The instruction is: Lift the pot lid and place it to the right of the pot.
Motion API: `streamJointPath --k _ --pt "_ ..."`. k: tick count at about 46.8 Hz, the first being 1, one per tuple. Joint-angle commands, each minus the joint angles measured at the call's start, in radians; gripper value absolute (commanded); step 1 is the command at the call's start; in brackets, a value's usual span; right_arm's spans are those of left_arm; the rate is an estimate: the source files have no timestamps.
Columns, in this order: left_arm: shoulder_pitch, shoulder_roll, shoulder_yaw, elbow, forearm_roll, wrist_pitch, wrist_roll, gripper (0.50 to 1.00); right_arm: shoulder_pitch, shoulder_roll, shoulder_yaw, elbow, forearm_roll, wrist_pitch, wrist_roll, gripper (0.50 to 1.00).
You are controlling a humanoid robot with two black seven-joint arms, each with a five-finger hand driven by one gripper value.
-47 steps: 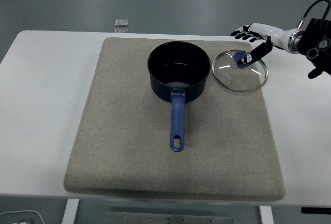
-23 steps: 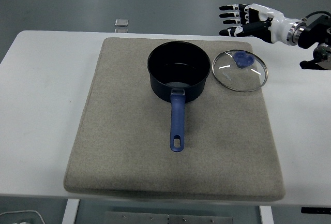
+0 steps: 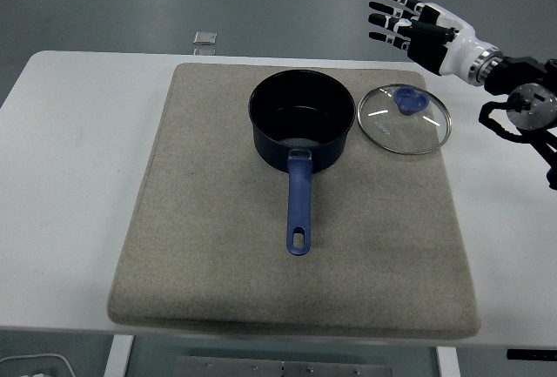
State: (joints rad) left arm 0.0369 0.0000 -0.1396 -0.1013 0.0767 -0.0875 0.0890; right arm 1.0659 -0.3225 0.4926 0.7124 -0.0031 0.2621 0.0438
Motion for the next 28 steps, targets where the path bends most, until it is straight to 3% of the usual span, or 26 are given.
streamJointPath --k 1,28 --pt "0.000 0.000 0.000 0.000 0.000 0.000 0.000 1.000 -0.011 0.005 0.018 0.001 0.005 0.011 -0.005 0.897" --pt "0.000 0.000 0.000 0.000 0.000 0.000 0.000 1.000 -0.026 0.013 0.021 0.004 0.006 -0.009 0.010 0.895"
